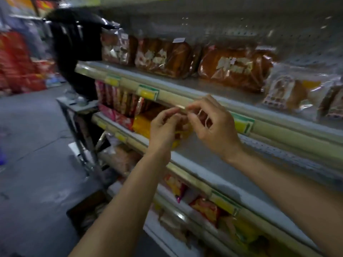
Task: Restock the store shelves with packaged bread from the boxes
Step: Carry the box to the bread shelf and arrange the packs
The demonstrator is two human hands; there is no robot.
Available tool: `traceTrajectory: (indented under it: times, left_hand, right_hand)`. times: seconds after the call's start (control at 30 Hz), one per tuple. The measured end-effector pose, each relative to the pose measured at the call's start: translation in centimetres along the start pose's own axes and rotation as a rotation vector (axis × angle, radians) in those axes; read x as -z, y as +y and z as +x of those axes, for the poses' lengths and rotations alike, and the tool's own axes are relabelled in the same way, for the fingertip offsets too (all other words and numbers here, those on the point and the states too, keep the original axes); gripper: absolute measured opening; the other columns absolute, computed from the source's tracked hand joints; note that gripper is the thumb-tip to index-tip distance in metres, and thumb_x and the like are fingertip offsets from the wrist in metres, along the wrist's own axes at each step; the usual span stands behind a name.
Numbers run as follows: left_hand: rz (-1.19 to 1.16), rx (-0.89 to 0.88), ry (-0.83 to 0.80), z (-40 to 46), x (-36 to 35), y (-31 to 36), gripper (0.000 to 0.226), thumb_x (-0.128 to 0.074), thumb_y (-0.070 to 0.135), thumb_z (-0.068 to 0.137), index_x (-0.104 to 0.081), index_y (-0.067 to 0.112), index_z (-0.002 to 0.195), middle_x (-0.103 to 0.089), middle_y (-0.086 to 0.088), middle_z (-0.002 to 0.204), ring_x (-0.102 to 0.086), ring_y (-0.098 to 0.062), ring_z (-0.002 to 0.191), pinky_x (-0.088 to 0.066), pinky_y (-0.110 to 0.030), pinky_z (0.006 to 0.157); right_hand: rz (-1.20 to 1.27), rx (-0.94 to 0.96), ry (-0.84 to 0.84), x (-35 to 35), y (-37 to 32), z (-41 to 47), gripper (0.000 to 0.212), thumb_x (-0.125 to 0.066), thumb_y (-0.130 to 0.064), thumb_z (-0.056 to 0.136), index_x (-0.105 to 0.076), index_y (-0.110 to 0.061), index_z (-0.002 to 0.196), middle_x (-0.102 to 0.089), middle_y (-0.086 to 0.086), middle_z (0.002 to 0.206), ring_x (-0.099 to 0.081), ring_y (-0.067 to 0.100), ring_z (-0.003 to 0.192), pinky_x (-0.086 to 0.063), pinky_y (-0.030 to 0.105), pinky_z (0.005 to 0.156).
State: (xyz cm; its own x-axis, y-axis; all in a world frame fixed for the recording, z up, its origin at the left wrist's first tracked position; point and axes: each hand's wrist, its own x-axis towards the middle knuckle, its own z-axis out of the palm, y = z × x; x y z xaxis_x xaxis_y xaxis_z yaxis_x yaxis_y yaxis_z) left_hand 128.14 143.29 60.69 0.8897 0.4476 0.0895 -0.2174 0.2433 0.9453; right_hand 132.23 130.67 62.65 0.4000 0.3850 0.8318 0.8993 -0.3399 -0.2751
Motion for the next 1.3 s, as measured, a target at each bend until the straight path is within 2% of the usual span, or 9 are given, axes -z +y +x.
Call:
traceTrajectory:
  times: [0.1, 0.17, 0.33, 0.5, 0.6, 0.7, 0.93, 1.13, 1.3]
  left_hand:
    - [-0.016, 0.077, 0.090, 0.7, 6.3, -1.9, 0.014, -0.054, 0.012, 0.099, -0.065, 0.016, 0.108, -0.072, 0.000, 0.078, -0.064, -0.018, 0.070, -0.047, -0.024, 0.048]
    - [-0.033, 0.140, 0.171, 1.0, 11.2, -3.0, 0.016, -0.054, 0.011, 0.099, -0.064, 0.012, 0.112, -0.072, -0.004, 0.082, -0.063, -0.017, 0.065, -0.045, -0.025, 0.048]
    - [-0.027, 0.273, 0.393, 1.7, 23.4, -6.2, 0.014, -0.054, 0.009, 0.098, -0.067, 0.014, 0.101, -0.070, -0.004, 0.077, -0.062, -0.015, 0.061, -0.045, -0.025, 0.052]
    - [0.065, 0.483, 0.602, 3.5, 36.1, -10.2, 0.014, -0.049, 0.009, 0.100, -0.062, 0.014, 0.103, -0.069, 0.004, 0.068, -0.060, -0.007, 0.052, -0.042, -0.015, 0.041]
    - [0.072, 0.575, 0.658, 5.0, 43.1, -13.5, 0.016, -0.046, 0.008, 0.101, -0.058, 0.013, 0.109, -0.066, 0.001, 0.070, -0.056, -0.004, 0.042, -0.038, -0.014, 0.040]
    - [0.078, 0.681, 0.670, 6.6, 48.9, -17.9, 0.016, -0.046, 0.006, 0.100, -0.060, 0.015, 0.101, -0.066, 0.003, 0.062, -0.054, -0.007, 0.045, -0.039, -0.015, 0.041]
    - [0.160, 0.922, 0.571, 9.0, 57.3, -30.0, 0.026, -0.045, 0.002, 0.096, -0.058, 0.017, 0.080, -0.056, -0.001, 0.067, -0.048, -0.012, 0.057, -0.038, -0.017, 0.045]
    - [0.176, 1.091, 0.582, 10.7, 62.0, -43.2, 0.026, -0.043, -0.002, 0.099, -0.058, 0.015, 0.086, -0.059, -0.011, 0.083, -0.050, -0.017, 0.059, -0.040, -0.018, 0.043]
    - [0.294, 1.141, 0.422, 12.2, 65.3, -53.8, 0.024, -0.043, -0.002, 0.099, -0.059, 0.013, 0.090, -0.058, -0.005, 0.079, -0.052, -0.013, 0.062, -0.043, -0.021, 0.051]
  right_hand:
    - [0.146, -0.033, -0.153, -5.7, -1.0, -1.6, 0.011, -0.057, -0.021, 0.092, -0.066, -0.016, 0.097, -0.056, -0.010, 0.090, -0.051, 0.003, 0.069, -0.042, 0.020, 0.063]
    - [0.212, -0.076, -0.281, -9.7, -1.4, -2.7, 0.008, -0.059, -0.022, 0.091, -0.066, -0.019, 0.095, -0.056, -0.012, 0.086, -0.050, 0.002, 0.065, -0.046, 0.026, 0.061]
    - [0.379, -0.171, -0.579, -20.6, -2.3, -5.6, 0.008, -0.061, -0.018, 0.092, -0.067, -0.022, 0.096, -0.065, -0.010, 0.092, -0.060, 0.005, 0.081, -0.050, 0.025, 0.068]
    - [0.501, -0.444, -0.847, -34.9, -4.0, -9.6, 0.009, -0.064, -0.012, 0.089, -0.069, -0.020, 0.091, -0.064, -0.014, 0.079, -0.058, -0.001, 0.070, -0.044, 0.014, 0.065]
    - [0.527, -0.596, -0.980, -43.2, -3.5, -13.0, 0.011, -0.066, -0.012, 0.087, -0.071, -0.021, 0.089, -0.067, -0.013, 0.080, -0.057, -0.006, 0.069, -0.045, 0.020, 0.069]
    - [0.547, -0.783, -1.109, -49.7, -2.3, -17.0, 0.014, -0.066, -0.012, 0.087, -0.068, -0.025, 0.085, -0.067, -0.010, 0.082, -0.062, 0.004, 0.076, -0.050, 0.025, 0.072]
    - [0.456, -1.149, -1.327, -59.2, 0.9, -28.0, 0.010, -0.065, -0.004, 0.089, -0.064, -0.013, 0.095, -0.064, 0.005, 0.084, -0.058, 0.010, 0.069, -0.046, 0.016, 0.057]
    - [0.381, -1.308, -1.450, -67.9, 3.4, -38.0, 0.020, -0.073, -0.012, 0.080, -0.061, -0.027, 0.086, -0.066, 0.002, 0.093, -0.064, 0.021, 0.092, -0.054, 0.038, 0.085]
    - [0.366, -1.398, -1.512, -75.7, 5.3, -45.1, 0.019, -0.068, -0.011, 0.087, -0.055, -0.019, 0.099, -0.063, 0.005, 0.102, -0.061, 0.016, 0.093, -0.053, 0.039, 0.090]
